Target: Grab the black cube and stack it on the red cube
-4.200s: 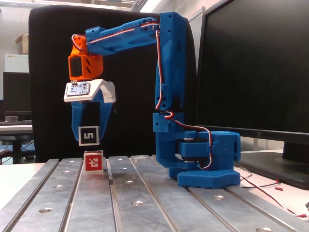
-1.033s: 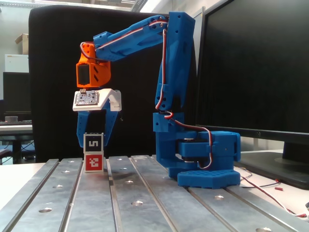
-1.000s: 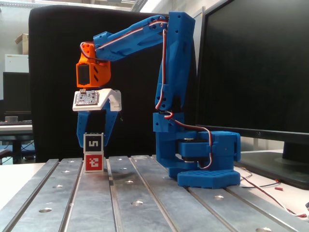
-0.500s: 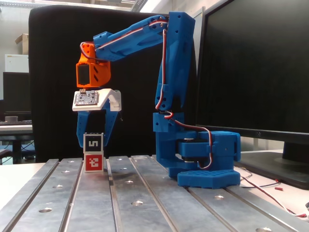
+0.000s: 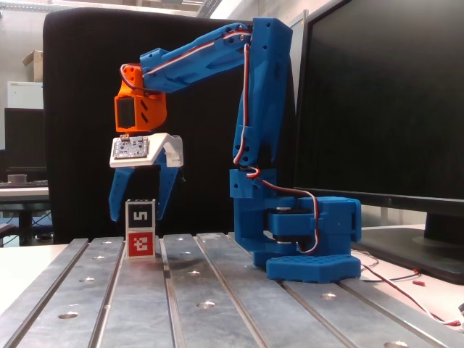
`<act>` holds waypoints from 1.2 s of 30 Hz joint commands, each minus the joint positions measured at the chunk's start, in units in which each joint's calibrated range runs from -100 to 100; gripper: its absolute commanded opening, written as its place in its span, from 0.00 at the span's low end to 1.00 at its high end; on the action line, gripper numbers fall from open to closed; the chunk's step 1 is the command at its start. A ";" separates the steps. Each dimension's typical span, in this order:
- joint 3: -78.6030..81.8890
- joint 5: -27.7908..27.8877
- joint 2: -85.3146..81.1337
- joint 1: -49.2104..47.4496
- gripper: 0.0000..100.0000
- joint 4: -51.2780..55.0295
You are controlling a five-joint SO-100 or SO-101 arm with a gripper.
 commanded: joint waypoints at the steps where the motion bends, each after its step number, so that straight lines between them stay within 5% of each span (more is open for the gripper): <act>1: -0.81 0.18 -1.86 0.24 0.36 0.46; 29: -24.06 0.23 -1.86 -1.16 0.36 22.95; 36: -25.32 -0.19 -1.94 -5.96 0.12 22.95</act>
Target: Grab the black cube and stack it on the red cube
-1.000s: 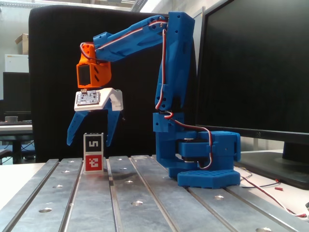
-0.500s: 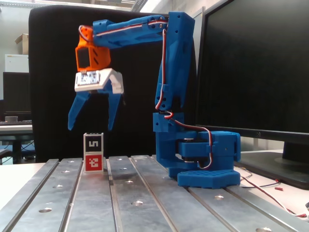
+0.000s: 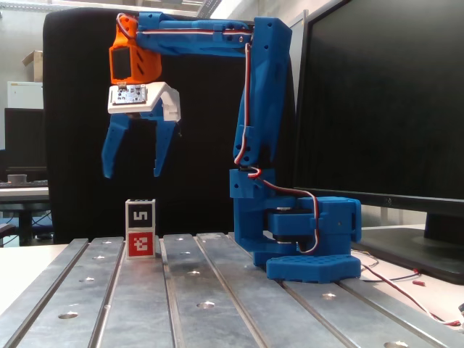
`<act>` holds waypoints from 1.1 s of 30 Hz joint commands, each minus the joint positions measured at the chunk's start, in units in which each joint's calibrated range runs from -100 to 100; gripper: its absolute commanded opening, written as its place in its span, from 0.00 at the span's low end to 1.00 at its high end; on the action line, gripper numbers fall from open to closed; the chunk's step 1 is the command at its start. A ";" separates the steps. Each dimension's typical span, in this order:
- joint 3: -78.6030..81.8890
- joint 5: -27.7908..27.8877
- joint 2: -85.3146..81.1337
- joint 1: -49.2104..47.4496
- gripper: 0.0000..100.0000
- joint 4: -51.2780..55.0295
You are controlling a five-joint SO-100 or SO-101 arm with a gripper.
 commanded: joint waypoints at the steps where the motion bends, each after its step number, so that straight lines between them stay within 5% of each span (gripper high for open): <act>1: -3.04 -0.19 -1.94 -4.11 0.08 0.43; 4: -3.77 -1.19 -1.94 -7.80 0.00 0.43; 19: -0.69 -20.65 -1.78 -32.01 0.01 -7.78; 33: 28.44 -22.55 -17.57 -34.08 0.01 -23.60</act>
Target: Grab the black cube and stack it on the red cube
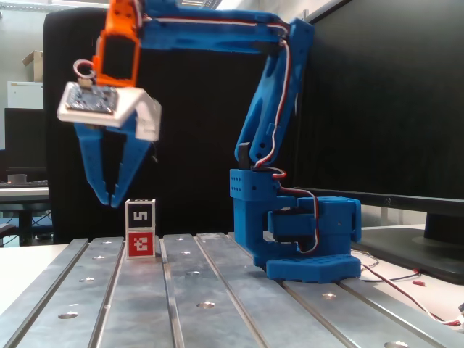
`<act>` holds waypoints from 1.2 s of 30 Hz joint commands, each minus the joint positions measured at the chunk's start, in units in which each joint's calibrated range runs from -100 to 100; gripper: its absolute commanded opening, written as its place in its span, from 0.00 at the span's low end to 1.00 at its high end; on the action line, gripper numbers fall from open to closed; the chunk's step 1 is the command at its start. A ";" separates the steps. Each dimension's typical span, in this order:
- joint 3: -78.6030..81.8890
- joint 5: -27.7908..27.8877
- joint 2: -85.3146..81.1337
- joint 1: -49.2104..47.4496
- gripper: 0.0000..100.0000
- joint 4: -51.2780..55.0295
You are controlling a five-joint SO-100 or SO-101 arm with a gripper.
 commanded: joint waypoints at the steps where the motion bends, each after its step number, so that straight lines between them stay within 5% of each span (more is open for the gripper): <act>1: 8.60 -0.14 -8.24 0.22 0.01 -4.00; 36: 57.17 -0.09 -61.71 5.09 0.01 -18.28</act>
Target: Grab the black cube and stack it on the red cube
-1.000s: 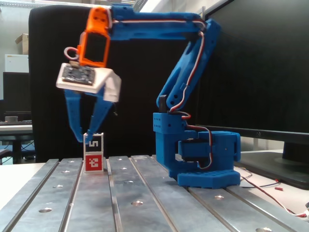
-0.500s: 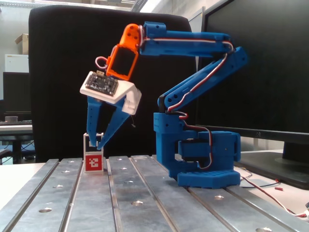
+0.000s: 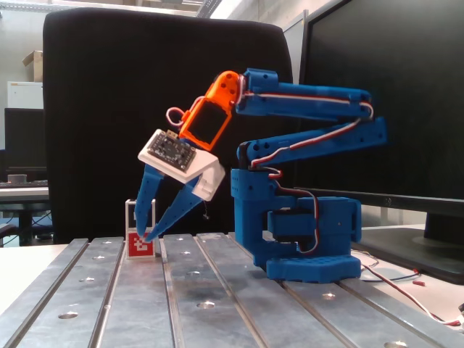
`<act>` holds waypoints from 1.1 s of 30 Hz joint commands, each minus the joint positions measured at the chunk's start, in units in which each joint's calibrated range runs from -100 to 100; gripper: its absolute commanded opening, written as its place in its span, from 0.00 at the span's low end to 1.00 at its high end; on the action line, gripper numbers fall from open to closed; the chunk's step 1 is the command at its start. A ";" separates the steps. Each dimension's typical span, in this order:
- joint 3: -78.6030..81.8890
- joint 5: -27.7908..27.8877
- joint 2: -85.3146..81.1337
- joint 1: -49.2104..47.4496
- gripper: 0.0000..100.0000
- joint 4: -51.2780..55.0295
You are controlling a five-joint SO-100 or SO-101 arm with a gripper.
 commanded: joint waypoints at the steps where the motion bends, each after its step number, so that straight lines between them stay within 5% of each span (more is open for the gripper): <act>1: 3.01 -0.19 -5.37 0.20 0.01 -0.23; 14: 9.97 0.18 -21.75 0.20 0.01 4.99; 33: 10.24 0.23 -22.41 0.20 0.01 4.99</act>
